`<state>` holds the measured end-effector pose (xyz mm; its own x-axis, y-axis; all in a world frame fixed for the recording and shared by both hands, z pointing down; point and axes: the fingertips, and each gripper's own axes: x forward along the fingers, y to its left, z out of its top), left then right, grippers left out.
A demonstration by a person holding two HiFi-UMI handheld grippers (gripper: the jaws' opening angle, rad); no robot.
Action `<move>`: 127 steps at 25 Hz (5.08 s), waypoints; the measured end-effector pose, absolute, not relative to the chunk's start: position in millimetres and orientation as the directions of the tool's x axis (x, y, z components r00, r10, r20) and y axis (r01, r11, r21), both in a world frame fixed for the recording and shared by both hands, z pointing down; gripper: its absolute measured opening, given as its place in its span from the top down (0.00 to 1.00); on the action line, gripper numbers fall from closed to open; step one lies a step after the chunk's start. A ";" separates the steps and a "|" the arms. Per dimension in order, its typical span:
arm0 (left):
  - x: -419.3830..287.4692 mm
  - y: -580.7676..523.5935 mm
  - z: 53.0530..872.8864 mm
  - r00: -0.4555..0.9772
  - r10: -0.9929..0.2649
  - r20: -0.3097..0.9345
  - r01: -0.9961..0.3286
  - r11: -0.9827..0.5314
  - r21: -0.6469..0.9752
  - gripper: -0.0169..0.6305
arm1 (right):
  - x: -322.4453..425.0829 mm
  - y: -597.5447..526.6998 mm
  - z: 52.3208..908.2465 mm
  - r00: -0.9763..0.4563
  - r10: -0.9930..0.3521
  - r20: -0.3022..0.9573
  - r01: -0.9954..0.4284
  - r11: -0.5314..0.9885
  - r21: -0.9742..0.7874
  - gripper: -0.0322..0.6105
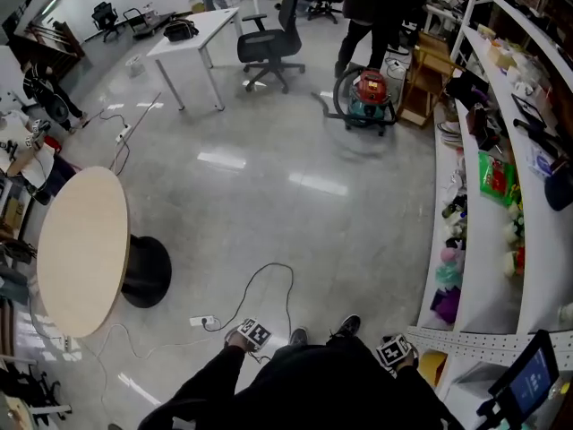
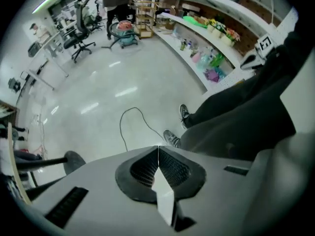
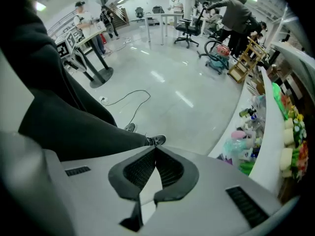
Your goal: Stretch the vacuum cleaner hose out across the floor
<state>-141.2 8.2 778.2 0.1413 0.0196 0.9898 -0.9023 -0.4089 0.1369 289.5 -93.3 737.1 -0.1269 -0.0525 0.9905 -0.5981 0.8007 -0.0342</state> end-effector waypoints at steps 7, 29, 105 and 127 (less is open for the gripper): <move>-103.5 2.2 768.0 -0.006 0.127 0.992 -0.853 -0.519 0.061 0.94 | 327.4 -173.3 754.9 -0.197 -0.075 0.977 -0.607 0.792 -0.062 0.93; -172.8 -252.6 812.9 0.045 0.203 0.978 -0.822 -0.549 0.152 0.94 | 322.7 -332.8 745.8 -0.069 0.059 0.996 -0.777 0.623 -0.091 0.93; -220.2 -1594.5 575.4 0.333 -0.698 0.633 -0.935 -0.330 0.128 0.94 | -44.4 -1595.1 527.1 -0.776 -0.506 0.376 -0.587 0.798 -0.138 0.93; -228.8 -1853.2 1032.7 0.369 -0.265 0.891 -0.889 -0.382 0.255 0.55 | -22.1 -1644.4 750.8 -0.589 -0.563 0.580 -0.799 0.300 -0.520 0.64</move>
<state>-228.8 -1853.2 1032.7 0.3691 -0.2648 0.8909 -0.8885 -0.3816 0.2547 -22.1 -1644.4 750.8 -0.5887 -0.5633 0.5797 -0.7995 0.3001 -0.5204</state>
